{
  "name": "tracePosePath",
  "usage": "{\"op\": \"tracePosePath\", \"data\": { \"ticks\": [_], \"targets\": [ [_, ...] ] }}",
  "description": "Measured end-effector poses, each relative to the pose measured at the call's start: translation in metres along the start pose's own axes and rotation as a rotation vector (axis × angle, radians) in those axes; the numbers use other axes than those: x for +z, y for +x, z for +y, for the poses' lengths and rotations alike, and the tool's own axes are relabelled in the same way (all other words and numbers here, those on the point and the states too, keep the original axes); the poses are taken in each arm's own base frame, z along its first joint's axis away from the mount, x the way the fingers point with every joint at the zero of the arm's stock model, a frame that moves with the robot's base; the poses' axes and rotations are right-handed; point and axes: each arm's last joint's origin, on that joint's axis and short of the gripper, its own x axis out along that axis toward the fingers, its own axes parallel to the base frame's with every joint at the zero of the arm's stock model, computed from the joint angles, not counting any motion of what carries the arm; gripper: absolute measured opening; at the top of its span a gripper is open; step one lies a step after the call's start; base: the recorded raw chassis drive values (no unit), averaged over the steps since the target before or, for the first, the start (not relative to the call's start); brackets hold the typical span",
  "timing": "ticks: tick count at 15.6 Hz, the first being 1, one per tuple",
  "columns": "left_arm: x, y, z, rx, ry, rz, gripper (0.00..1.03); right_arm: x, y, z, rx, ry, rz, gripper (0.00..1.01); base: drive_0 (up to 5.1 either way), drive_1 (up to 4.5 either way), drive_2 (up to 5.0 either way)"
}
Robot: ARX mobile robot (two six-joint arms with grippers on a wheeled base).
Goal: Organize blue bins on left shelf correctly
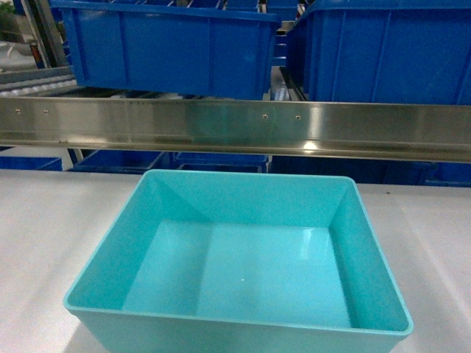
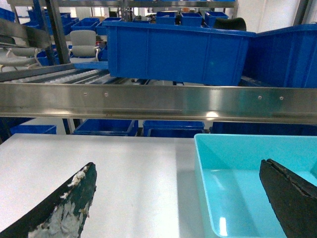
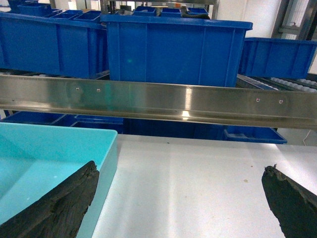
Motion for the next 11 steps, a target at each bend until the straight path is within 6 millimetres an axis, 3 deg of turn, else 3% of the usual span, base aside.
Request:
{"op": "tracePosePath", "data": {
  "ticks": [11],
  "targets": [
    [0.0, 0.0, 0.0, 0.0, 0.0, 0.0, 0.98, 0.0, 0.0, 0.0, 0.0, 0.0, 0.0, 0.98, 0.0, 0.0, 0.0]
  ]
}}
